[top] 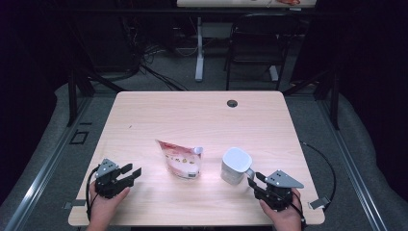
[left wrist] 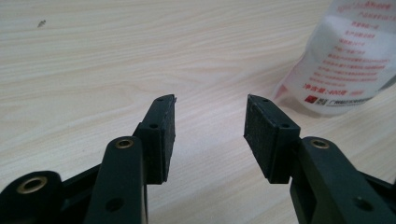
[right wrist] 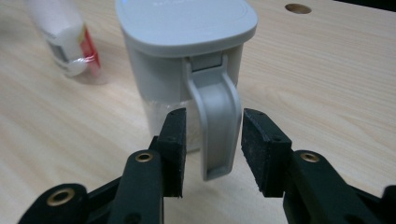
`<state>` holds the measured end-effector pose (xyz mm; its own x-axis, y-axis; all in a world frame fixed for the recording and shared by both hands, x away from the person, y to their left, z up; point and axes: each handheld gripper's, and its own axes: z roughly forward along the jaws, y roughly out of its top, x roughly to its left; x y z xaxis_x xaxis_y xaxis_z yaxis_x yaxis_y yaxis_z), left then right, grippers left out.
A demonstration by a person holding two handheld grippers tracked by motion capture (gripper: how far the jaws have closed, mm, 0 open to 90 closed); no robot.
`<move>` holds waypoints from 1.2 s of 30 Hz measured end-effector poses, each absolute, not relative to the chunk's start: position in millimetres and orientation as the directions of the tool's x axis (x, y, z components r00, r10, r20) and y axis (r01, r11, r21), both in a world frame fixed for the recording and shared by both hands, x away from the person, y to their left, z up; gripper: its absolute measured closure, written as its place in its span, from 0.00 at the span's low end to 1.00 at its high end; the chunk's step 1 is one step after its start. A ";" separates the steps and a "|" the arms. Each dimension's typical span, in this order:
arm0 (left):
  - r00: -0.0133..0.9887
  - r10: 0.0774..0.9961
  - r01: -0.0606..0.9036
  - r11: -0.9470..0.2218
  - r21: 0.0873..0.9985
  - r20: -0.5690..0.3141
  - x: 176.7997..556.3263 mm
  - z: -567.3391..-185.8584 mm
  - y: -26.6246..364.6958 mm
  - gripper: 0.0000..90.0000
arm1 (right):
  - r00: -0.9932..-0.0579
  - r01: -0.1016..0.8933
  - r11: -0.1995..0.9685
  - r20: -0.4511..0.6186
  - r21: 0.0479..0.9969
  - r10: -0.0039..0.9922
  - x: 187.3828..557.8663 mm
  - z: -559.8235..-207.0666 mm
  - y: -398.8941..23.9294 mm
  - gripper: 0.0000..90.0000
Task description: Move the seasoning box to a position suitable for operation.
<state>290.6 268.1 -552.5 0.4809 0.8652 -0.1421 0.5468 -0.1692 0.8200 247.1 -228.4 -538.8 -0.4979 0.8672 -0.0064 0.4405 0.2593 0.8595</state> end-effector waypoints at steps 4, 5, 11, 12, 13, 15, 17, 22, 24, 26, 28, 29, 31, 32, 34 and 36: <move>0.472 0.871 0.547 -0.166 0.821 -0.138 288.9 -550.7 269.2 0.59 | -0.473 0.448 0.246 -0.006 0.859 0.881 254.8 -540.6 -221.7 0.67; 0.466 0.873 0.547 -0.158 0.822 -0.142 287.5 -549.9 269.7 0.59 | -0.471 0.447 0.253 -0.015 0.858 0.882 256.5 -541.5 -219.2 0.67; 0.458 0.878 0.530 -0.144 0.836 -0.139 283.3 -549.3 273.4 0.59 | -0.454 0.436 0.295 -0.075 0.850 0.888 252.6 -542.0 -217.1 0.71; 0.457 0.878 0.531 -0.142 0.836 -0.141 283.8 -549.4 274.6 0.59 | -0.454 0.436 0.295 -0.075 0.850 0.888 252.6 -542.0 -217.1 0.71; 0.455 0.878 0.533 -0.139 0.835 -0.145 284.5 -550.0 275.9 0.59 | -0.448 0.441 0.282 -0.063 0.852 0.892 253.3 -541.5 -218.6 0.70; 0.445 0.880 0.543 -0.118 0.831 -0.165 286.3 -552.9 279.0 0.59 | -0.428 0.454 0.265 -0.053 0.851 0.902 256.0 -541.6 -222.6 0.68; 0.445 0.878 0.546 -0.112 0.830 -0.174 286.5 -553.4 280.2 0.59 | -0.400 0.457 0.242 -0.045 0.856 0.915 258.3 -542.1 -223.9 0.68; 0.437 0.881 0.547 -0.100 0.831 -0.181 284.8 -553.3 282.1 0.59 | -0.359 0.475 0.223 -0.043 0.852 0.932 264.7 -542.8 -227.8 0.75; 0.437 0.882 0.542 -0.102 0.834 -0.176 283.5 -553.1 282.1 0.59 | -0.354 0.478 0.219 -0.042 0.850 0.934 267.8 -543.7 -229.3 0.76; 0.433 0.885 0.540 -0.106 0.835 -0.168 281.3 -552.3 282.4 0.59 | -0.355 0.483 0.216 -0.036 0.849 0.934 271.2 -545.2 -229.7 0.78; 0.431 0.887 0.543 -0.106 0.833 -0.168 280.6 -552.2 282.7 0.59 | -0.345 0.485 0.221 -0.047 0.846 0.937 274.2 -546.3 -228.5 0.79; 0.424 0.890 0.542 -0.102 0.834 -0.167 279.9 -553.3 283.1 0.59 | -0.340 0.486 0.230 -0.060 0.843 0.938 275.5 -546.3 -227.6 0.79; 0.420 0.892 0.546 -0.102 0.832 -0.166 279.1 -554.2 284.0 0.59 | -0.332 0.487 0.237 -0.073 0.841 0.941 277.8 -546.2 -226.1 0.80; 0.420 0.892 0.546 -0.102 0.832 -0.166 279.1 -554.2 284.0 0.59 | -0.332 0.487 0.237 -0.073 0.841 0.941 277.8 -546.2 -226.1 0.80; 0.415 0.895 0.551 -0.101 0.828 -0.167 278.2 -554.8 284.8 0.59 | -0.326 0.485 0.234 -0.074 0.843 0.942 279.8 -546.6 -225.5 0.80; 0.410 0.896 0.549 -0.094 0.830 -0.169 277.6 -555.1 285.8 0.59 | -0.333 0.482 0.239 -0.076 0.843 0.940 282.8 -547.3 -226.3 0.81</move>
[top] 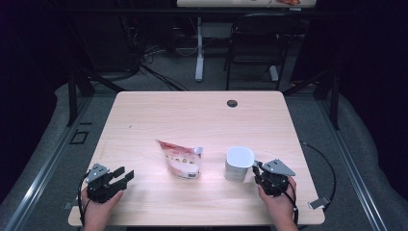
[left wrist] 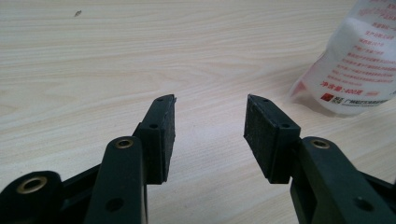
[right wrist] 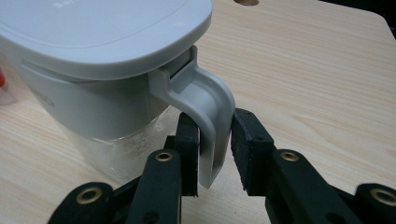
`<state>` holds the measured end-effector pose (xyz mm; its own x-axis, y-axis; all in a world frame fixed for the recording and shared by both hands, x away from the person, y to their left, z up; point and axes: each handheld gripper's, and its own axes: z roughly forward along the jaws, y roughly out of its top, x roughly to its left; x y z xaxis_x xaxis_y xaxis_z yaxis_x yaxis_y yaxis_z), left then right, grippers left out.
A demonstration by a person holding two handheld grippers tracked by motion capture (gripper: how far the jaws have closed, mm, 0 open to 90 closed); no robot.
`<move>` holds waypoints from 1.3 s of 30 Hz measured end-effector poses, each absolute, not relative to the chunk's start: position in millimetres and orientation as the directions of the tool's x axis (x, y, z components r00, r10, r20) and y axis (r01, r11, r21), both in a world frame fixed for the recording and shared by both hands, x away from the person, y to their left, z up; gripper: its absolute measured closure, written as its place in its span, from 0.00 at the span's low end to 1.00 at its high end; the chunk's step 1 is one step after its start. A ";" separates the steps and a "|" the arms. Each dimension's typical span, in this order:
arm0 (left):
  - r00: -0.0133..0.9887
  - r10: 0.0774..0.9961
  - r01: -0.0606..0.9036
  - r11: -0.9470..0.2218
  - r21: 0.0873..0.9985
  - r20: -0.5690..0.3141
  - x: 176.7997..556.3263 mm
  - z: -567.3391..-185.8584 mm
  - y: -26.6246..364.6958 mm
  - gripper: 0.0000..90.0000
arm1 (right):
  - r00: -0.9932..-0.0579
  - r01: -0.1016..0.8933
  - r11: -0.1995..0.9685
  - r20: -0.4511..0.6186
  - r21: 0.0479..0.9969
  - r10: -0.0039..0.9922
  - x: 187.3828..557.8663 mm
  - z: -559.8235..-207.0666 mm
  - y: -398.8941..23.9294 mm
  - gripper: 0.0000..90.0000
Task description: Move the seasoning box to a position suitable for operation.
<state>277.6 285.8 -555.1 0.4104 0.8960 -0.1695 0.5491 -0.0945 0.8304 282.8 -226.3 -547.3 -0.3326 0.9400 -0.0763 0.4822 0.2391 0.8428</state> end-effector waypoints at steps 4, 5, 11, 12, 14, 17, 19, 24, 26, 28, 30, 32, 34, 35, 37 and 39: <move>0.403 0.899 0.555 -0.092 0.827 -0.171 276.8 -555.9 287.7 0.59 | -0.346 0.477 0.235 -0.065 0.847 0.936 286.8 -548.2 -227.9 0.81; 0.402 0.900 0.553 -0.091 0.828 -0.169 276.3 -556.1 287.8 0.59 | -0.348 0.477 0.238 -0.068 0.846 0.935 287.9 -548.2 -227.8 0.82; 0.399 0.901 0.555 -0.091 0.827 -0.169 275.7 -555.8 288.7 0.59 | -0.349 0.478 0.245 -0.073 0.843 0.934 288.0 -548.0 -227.8 0.82; 0.399 0.901 0.554 -0.090 0.828 -0.169 275.7 -555.8 289.0 0.59 | -0.351 0.477 0.245 -0.072 0.844 0.934 288.2 -548.1 -228.1 0.82; 0.397 0.902 0.552 -0.088 0.829 -0.169 275.1 -555.3 289.5 0.59 | -0.353 0.477 0.241 -0.066 0.845 0.933 287.9 -548.2 -228.5 0.82; 0.395 0.904 0.546 -0.088 0.833 -0.163 274.0 -554.7 289.4 0.59 | -0.365 0.478 0.255 -0.074 0.840 0.928 286.5 -547.6 -228.3 0.82; 0.399 0.903 0.547 -0.094 0.832 -0.160 273.9 -554.8 288.9 0.59 | -0.378 0.477 0.263 -0.075 0.838 0.923 285.6 -547.2 -227.9 0.82; 0.403 0.902 0.548 -0.101 0.831 -0.156 274.2 -554.8 288.2 0.59 | -0.403 0.472 0.281 -0.079 0.836 0.912 284.2 -546.8 -224.3 0.82; 0.404 0.901 0.548 -0.101 0.831 -0.156 274.3 -554.7 288.2 0.59 | -0.408 0.472 0.288 -0.084 0.833 0.909 283.5 -546.6 -223.9 0.82; 0.404 0.901 0.547 -0.101 0.831 -0.156 274.3 -554.7 288.2 0.59 | -0.416 0.467 0.293 -0.085 0.834 0.905 282.1 -546.7 -222.5 0.82; 0.406 0.901 0.547 -0.102 0.831 -0.157 274.4 -554.8 288.3 0.59 | -0.433 0.466 0.306 -0.087 0.831 0.897 280.0 -546.2 -220.9 0.82; 0.405 0.901 0.548 -0.102 0.831 -0.157 274.4 -554.8 288.2 0.59 | -0.448 0.463 0.315 -0.089 0.829 0.890 278.9 -545.9 -219.7 0.82; 0.406 0.900 0.547 -0.102 0.831 -0.157 274.3 -554.7 288.3 0.59 | -0.459 0.458 0.316 -0.084 0.831 0.885 278.0 -546.1 -218.4 0.82; 0.406 0.900 0.547 -0.102 0.831 -0.157 274.3 -554.6 288.3 0.59 | -0.469 0.457 0.325 -0.086 0.828 0.879 277.2 -545.8 -218.1 0.82; 0.405 0.901 0.546 -0.100 0.832 -0.157 274.4 -554.5 288.6 0.59 | -0.487 0.450 0.340 -0.092 0.826 0.869 275.5 -545.4 -216.7 0.82; 0.407 0.900 0.544 -0.098 0.834 -0.159 274.5 -554.6 288.9 0.59 | -0.498 0.449 0.344 -0.089 0.824 0.862 273.3 -545.2 -214.4 0.82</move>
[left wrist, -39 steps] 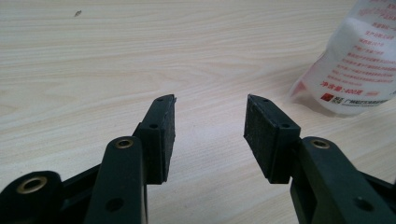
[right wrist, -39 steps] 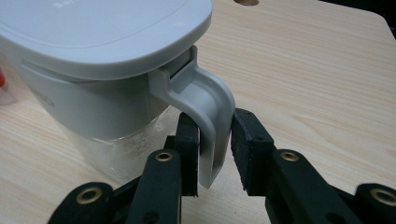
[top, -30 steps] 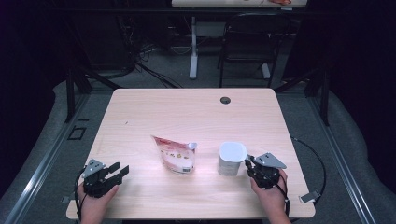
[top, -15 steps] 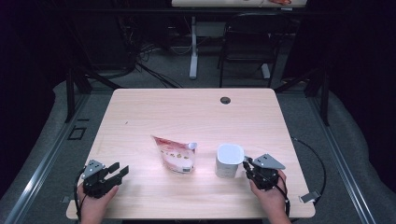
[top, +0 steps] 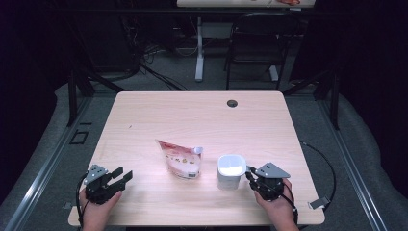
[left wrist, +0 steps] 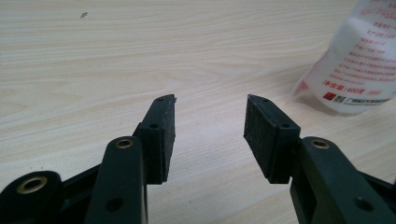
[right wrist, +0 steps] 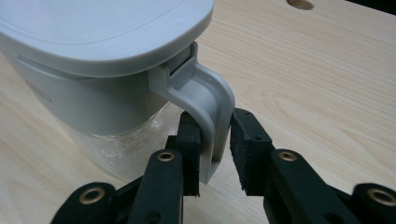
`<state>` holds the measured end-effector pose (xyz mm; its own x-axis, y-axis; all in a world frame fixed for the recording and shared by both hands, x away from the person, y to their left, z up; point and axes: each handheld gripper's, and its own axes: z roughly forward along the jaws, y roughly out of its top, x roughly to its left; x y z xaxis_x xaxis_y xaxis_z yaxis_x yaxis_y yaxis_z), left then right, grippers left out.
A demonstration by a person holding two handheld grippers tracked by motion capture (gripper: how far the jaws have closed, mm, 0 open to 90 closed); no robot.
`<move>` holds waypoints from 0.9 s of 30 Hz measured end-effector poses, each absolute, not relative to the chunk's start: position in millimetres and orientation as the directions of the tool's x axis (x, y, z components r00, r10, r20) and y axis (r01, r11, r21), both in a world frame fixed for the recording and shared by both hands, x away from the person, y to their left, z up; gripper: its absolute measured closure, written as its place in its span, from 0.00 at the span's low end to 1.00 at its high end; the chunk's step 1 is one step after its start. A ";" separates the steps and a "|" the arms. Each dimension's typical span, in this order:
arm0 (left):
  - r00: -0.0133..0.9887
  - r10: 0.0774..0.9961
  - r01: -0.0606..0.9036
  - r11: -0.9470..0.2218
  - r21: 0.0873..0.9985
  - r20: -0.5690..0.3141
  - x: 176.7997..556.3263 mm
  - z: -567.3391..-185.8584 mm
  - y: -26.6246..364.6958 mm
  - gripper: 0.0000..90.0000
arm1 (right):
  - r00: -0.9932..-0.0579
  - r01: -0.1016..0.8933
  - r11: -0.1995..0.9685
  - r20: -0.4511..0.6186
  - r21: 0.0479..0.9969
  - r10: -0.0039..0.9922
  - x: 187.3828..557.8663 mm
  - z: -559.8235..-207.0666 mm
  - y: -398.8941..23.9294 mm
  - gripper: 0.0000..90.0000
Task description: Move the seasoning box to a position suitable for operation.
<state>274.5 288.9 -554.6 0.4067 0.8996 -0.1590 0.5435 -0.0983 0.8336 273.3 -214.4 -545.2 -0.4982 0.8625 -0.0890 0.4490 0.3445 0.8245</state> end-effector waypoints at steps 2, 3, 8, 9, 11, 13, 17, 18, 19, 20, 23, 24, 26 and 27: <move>0.406 0.900 0.544 -0.095 0.833 -0.162 274.3 -554.5 289.2 0.59 | -0.517 0.442 0.358 -0.093 0.822 0.851 271.0 -544.9 -212.5 0.82; 0.406 0.899 0.544 -0.095 0.834 -0.162 274.2 -554.4 289.2 0.59 | -0.525 0.443 0.364 -0.092 0.820 0.846 269.8 -544.6 -211.2 0.82; 0.409 0.898 0.542 -0.097 0.835 -0.161 273.8 -553.9 289.3 0.59 | -0.545 0.433 0.379 -0.097 0.818 0.833 266.6 -544.4 -206.4 0.82; 0.409 0.898 0.542 -0.097 0.835 -0.161 273.8 -553.8 289.3 0.59 | -0.548 0.431 0.377 -0.095 0.820 0.831 266.7 -544.7 -205.8 0.82; 0.409 0.898 0.543 -0.097 0.834 -0.161 274.0 -554.0 289.4 0.59 | -0.552 0.441 0.356 -0.064 0.824 0.831 268.6 -545.0 -207.6 0.82; 0.408 0.899 0.542 -0.096 0.835 -0.161 274.0 -554.1 289.5 0.59 | -0.550 0.456 0.339 -0.039 0.823 0.834 268.3 -544.5 -209.4 0.81; 0.405 0.900 0.545 -0.095 0.833 -0.163 274.0 -554.0 289.8 0.59 | -0.550 0.456 0.333 -0.032 0.825 0.835 264.7 -542.5 -211.3 0.80; 0.405 0.900 0.549 -0.098 0.830 -0.162 274.0 -553.8 290.1 0.59 | -0.553 0.456 0.329 -0.027 0.827 0.833 263.1 -540.8 -212.3 0.80; 0.401 0.902 0.554 -0.101 0.827 -0.159 274.1 -553.8 290.3 0.61 | -0.556 0.449 0.320 -0.019 0.835 0.831 260.0 -538.6 -214.3 0.79; 0.401 0.902 0.558 -0.102 0.823 -0.160 274.1 -553.7 290.8 0.61 | -0.556 0.446 0.311 -0.013 0.839 0.831 257.9 -537.7 -215.1 0.79; 0.394 0.904 0.559 -0.093 0.824 -0.165 274.1 -553.8 291.6 0.61 | -0.565 0.439 0.310 -0.010 0.843 0.825 252.9 -534.3 -217.6 0.76; 0.394 0.904 0.559 -0.093 0.824 -0.165 274.1 -553.8 291.6 0.61 | -0.565 0.439 0.310 -0.010 0.843 0.825 252.9 -534.3 -217.6 0.76; 0.392 0.904 0.562 -0.091 0.822 -0.169 273.7 -553.1 292.2 0.62 | -0.562 0.429 0.302 -0.010 0.852 0.827 248.9 -532.5 -218.1 0.75; 0.394 0.904 0.563 -0.092 0.821 -0.169 273.5 -552.9 292.5 0.62 | -0.561 0.417 0.298 -0.015 0.859 0.828 245.2 -530.8 -218.6 0.74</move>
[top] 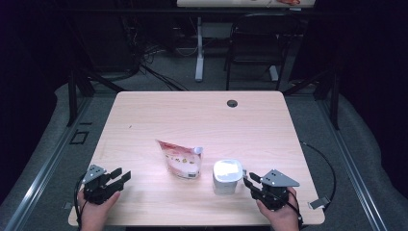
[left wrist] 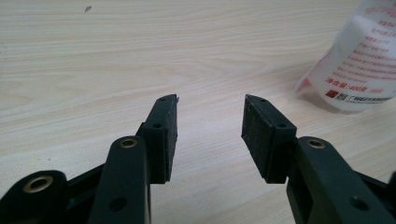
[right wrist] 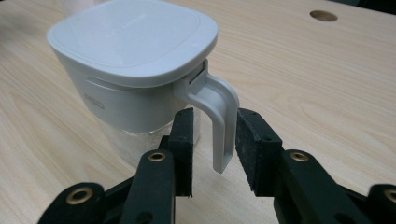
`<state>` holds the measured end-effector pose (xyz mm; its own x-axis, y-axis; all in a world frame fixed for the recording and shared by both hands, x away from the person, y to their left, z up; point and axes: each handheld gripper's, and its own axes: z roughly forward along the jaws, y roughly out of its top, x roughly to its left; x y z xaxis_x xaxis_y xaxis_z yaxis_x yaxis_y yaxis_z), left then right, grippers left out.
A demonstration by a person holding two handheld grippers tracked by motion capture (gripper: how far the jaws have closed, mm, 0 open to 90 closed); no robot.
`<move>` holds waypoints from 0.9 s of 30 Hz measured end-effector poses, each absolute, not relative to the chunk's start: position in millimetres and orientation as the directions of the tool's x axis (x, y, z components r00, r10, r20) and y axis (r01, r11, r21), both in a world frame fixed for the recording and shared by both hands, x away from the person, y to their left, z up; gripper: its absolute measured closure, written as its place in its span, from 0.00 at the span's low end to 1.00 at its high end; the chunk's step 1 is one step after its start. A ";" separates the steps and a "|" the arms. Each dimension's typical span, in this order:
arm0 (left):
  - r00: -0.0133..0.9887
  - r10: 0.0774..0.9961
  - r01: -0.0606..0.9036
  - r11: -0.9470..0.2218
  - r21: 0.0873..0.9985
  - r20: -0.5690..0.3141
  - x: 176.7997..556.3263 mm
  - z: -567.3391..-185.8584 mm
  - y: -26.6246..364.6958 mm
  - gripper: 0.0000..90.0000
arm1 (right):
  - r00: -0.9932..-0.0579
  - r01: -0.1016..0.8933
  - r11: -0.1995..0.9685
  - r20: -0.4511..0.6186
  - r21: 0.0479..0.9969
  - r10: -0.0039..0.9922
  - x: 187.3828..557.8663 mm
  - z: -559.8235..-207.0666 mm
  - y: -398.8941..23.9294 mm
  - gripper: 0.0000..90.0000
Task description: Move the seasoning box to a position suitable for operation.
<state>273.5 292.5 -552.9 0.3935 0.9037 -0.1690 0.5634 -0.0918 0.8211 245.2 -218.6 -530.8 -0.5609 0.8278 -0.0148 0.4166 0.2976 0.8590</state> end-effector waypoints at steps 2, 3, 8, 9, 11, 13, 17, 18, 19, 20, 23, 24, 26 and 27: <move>0.394 0.903 0.564 -0.090 0.821 -0.171 273.0 -552.4 292.3 0.62 | -0.557 0.410 0.291 -0.016 0.864 0.831 243.8 -530.3 -217.9 0.72; 0.395 0.902 0.562 -0.088 0.822 -0.174 273.0 -552.3 291.9 0.63 | -0.548 0.398 0.301 -0.038 0.867 0.836 243.3 -529.5 -217.6 0.70; 0.411 0.896 0.561 -0.103 0.822 -0.168 271.5 -550.3 289.5 0.63 | -0.523 0.412 0.286 -0.032 0.865 0.852 244.6 -528.9 -220.1 0.69; 0.413 0.894 0.557 -0.100 0.824 -0.171 271.5 -550.7 288.6 0.63 | -0.522 0.413 0.280 -0.027 0.867 0.852 245.0 -529.0 -220.9 0.70; 0.419 0.892 0.565 -0.112 0.817 -0.168 271.2 -549.9 288.1 0.63 | -0.522 0.409 0.274 -0.023 0.871 0.852 245.6 -529.1 -221.8 0.71; 0.420 0.892 0.562 -0.111 0.820 -0.167 271.3 -550.0 287.3 0.62 | -0.524 0.411 0.270 -0.016 0.871 0.851 246.3 -528.1 -223.6 0.71; 0.410 0.897 0.560 -0.103 0.822 -0.167 271.4 -549.5 285.8 0.62 | -0.526 0.429 0.269 -0.003 0.862 0.850 249.5 -528.8 -225.0 0.71; 0.413 0.895 0.559 -0.103 0.823 -0.169 271.0 -549.1 285.6 0.63 | -0.527 0.434 0.273 -0.004 0.859 0.850 250.1 -528.7 -225.5 0.71; 0.417 0.894 0.556 -0.107 0.824 -0.165 270.5 -548.7 285.4 0.64 | -0.530 0.440 0.268 0.007 0.857 0.848 250.7 -528.8 -225.6 0.72; 0.418 0.893 0.558 -0.109 0.822 -0.165 270.3 -548.6 285.3 0.65 | -0.536 0.442 0.278 0.002 0.853 0.844 251.4 -528.3 -225.7 0.71; 0.432 0.887 0.560 -0.123 0.819 -0.163 269.6 -547.5 284.9 0.65 | -0.525 0.442 0.310 -0.038 0.842 0.851 252.1 -523.9 -223.4 0.68; 0.436 0.885 0.559 -0.125 0.820 -0.163 269.6 -547.1 284.4 0.65 | -0.525 0.442 0.310 -0.038 0.842 0.851 252.1 -523.9 -223.4 0.68; 0.438 0.887 0.551 -0.135 0.824 -0.148 269.5 -546.9 283.0 0.65 | -0.509 0.479 0.301 -0.019 0.825 0.861 254.9 -516.4 -222.9 0.67; 0.432 0.891 0.556 -0.143 0.819 -0.138 269.4 -546.5 282.4 0.65 | -0.508 0.488 0.296 -0.009 0.821 0.861 256.0 -514.1 -222.6 0.68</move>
<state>269.4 282.4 -546.5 0.4325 0.8910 -0.1383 0.5563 -0.1430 0.8186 256.0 -222.6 -514.1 -0.5082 0.8612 -0.0086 0.4877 0.2960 0.8213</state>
